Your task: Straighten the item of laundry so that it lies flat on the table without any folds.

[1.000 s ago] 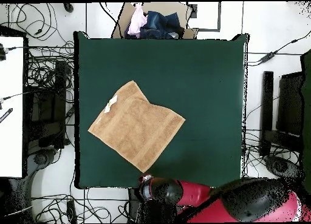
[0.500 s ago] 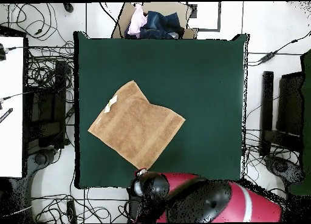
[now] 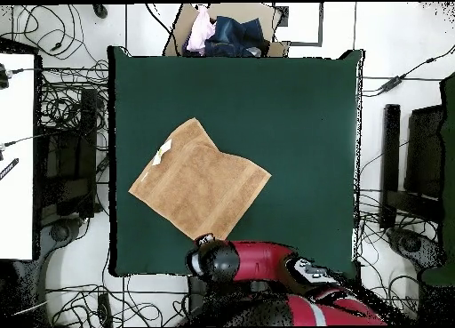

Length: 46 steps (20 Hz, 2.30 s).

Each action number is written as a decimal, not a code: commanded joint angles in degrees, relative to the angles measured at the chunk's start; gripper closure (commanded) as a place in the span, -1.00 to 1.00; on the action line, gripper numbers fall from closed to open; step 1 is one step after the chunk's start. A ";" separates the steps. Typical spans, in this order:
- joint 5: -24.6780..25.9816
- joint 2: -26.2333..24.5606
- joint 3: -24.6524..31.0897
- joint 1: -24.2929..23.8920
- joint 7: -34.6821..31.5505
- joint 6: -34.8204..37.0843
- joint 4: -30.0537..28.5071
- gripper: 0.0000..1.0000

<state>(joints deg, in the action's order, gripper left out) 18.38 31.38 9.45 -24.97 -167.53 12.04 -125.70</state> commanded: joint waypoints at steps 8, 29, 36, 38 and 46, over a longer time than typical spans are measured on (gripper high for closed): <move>-0.12 -12.52 -6.76 2.10 -3.80 -11.41 11.09 -1.00; -0.39 -23.64 -7.45 2.32 -4.32 -24.83 13.24 -1.00; 0.54 -25.68 -5.99 0.02 -4.41 -27.90 13.19 -1.00; 1.17 -25.89 -5.03 -1.20 -4.01 -27.74 12.87 -1.00; 1.80 -26.74 -4.08 -1.67 -3.72 -29.56 12.49 1.00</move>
<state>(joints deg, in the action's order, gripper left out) 22.53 19.58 2.40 -26.66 -167.53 -14.20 -125.26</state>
